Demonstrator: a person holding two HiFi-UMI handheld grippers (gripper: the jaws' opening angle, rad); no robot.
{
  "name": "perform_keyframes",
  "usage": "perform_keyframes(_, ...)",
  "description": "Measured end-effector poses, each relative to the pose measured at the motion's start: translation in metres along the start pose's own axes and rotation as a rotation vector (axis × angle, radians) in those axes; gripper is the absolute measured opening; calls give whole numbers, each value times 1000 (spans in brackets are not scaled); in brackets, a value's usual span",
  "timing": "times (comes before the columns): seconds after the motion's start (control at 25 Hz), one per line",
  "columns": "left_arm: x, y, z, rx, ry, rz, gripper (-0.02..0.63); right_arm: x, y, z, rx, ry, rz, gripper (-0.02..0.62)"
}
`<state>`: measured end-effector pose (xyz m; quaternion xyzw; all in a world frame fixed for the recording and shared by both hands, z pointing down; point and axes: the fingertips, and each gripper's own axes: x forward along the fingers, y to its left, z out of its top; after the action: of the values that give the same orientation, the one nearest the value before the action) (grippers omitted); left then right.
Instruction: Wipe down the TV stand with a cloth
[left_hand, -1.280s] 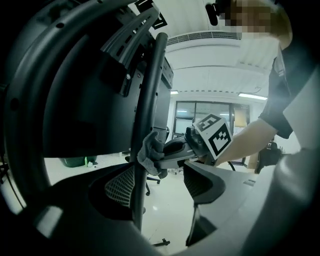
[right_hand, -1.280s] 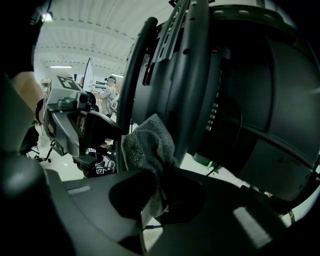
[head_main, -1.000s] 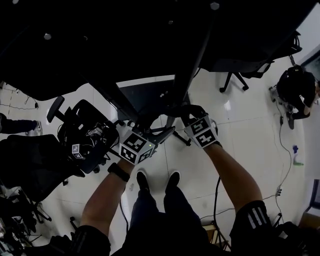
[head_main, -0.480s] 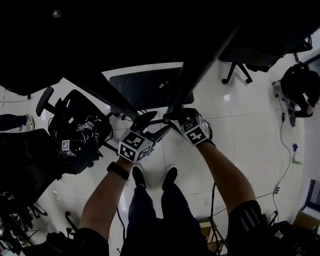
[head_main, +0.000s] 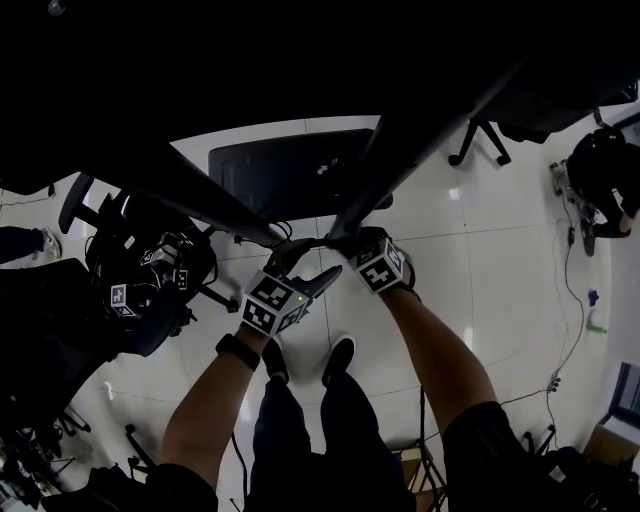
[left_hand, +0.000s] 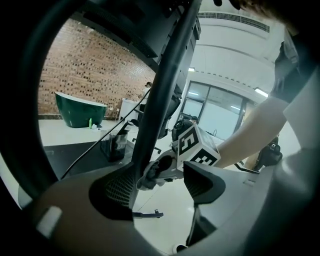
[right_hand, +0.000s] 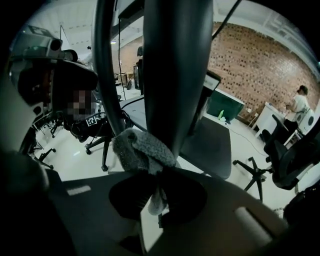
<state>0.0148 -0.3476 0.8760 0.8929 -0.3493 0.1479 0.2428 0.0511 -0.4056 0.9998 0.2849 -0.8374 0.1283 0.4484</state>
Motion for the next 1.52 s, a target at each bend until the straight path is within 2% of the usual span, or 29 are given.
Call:
perform_keyframes(0.16, 8, 1, -10, -16, 6, 2, 328, 10, 6, -7, 42, -6, 9, 40)
perform_keyframes(0.32, 3, -9, -3, -7, 3, -5, 328, -9, 7, -4, 67, -51, 0, 37)
perform_keyframes(0.48, -26, -31, 27, 42, -38, -1, 328, -63, 10, 21, 40, -151, 5, 35)
perform_keyframes(0.68, -82, -71, 86, 164, -125, 54, 328, -162, 34, 72, -45, -324, 84, 34)
perform_keyframes(0.96, -179, -165, 141, 251, -236, 86, 328, -331, 93, 122, -34, -577, 157, 34)
perform_keyframes(1.16, -256, -215, 157, 260, -329, 120, 324, -414, 141, 128, -42, -667, 128, 34)
perform_keyframes(1.28, -299, -237, 152, 272, -364, 127, 323, -437, 181, 123, -65, -676, 110, 34)
perform_keyframes(1.52, -380, -289, 114, 298, -406, 109, 317, -486, 269, 106, -51, -723, 57, 34)
